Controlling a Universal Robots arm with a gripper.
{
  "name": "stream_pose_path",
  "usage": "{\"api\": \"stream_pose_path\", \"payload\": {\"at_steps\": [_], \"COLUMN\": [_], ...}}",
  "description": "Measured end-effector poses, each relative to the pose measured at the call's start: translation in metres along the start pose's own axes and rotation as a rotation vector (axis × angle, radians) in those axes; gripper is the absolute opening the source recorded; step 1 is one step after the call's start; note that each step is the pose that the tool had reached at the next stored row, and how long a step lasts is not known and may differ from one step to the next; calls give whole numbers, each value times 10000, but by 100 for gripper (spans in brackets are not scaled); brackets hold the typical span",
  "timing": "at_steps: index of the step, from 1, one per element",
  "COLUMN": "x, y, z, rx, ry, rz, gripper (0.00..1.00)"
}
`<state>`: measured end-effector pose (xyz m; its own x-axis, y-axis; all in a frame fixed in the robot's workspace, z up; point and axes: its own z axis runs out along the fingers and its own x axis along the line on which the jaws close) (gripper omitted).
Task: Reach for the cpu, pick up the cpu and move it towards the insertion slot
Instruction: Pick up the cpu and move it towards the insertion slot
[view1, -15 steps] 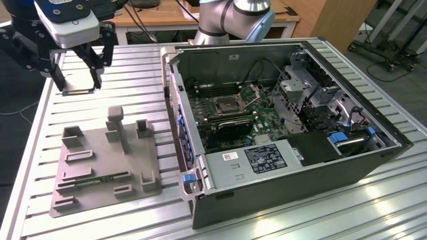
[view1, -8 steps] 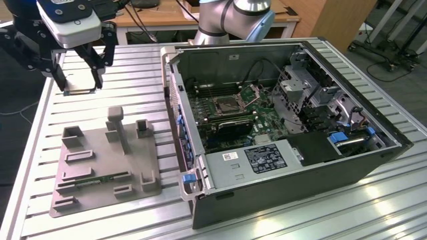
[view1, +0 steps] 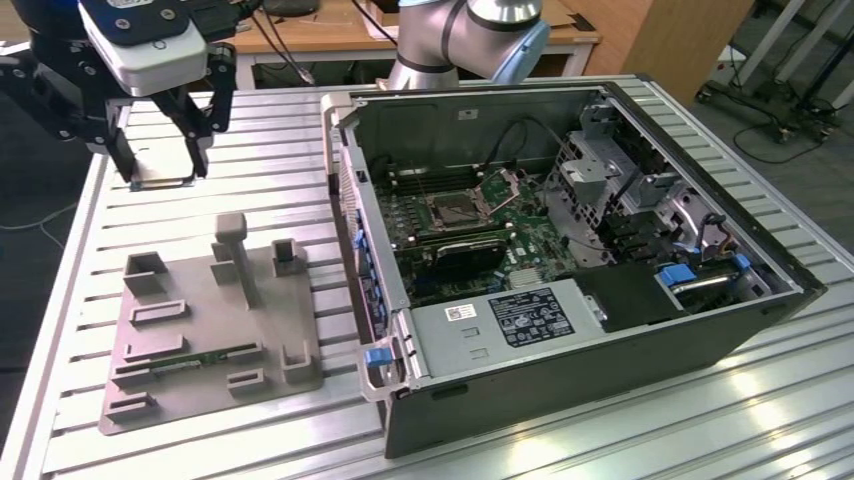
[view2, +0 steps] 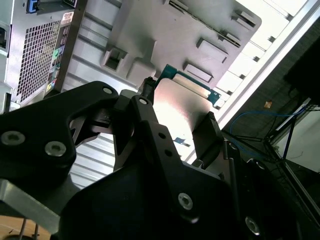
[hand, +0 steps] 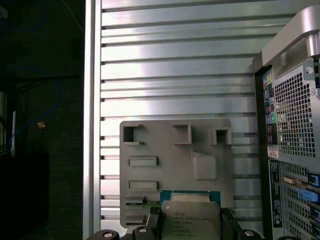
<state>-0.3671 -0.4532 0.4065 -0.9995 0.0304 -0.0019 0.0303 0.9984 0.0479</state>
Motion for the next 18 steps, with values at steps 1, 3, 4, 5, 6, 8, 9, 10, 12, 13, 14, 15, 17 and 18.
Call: {"api": "stream_pose_path", "payload": {"at_steps": [1, 3, 4, 5, 6, 8, 9, 10, 12, 13, 14, 15, 17, 18], "x": [-2, -8, -10, -12, -15, -20, -22, -25, -30, -33, -35, -38, -43, -46], "y": [0, 0, 0, 0, 0, 1, 1, 1, 1, 1, 1, 1, 1, 1], "z": [0, 0, 0, 0, 0, 0, 0, 0, 0, 0, 0, 0, 0, 0], "rx": [0, 0, 0, -1, 0, 0, -1, -1, 0, 0, 0, 0, 0, -1], "ry": [0, 0, 0, 0, 0, 0, -1, -1, 0, 0, 0, 0, 1, 0], "rz": [0, 1, 0, 0, 0, 0, 1, 0, 0, 0, 0, 0, 0, 0], "gripper": [55, 55, 55, 55, 55, 55, 55, 55, 55, 55, 55, 55, 55, 55]}}
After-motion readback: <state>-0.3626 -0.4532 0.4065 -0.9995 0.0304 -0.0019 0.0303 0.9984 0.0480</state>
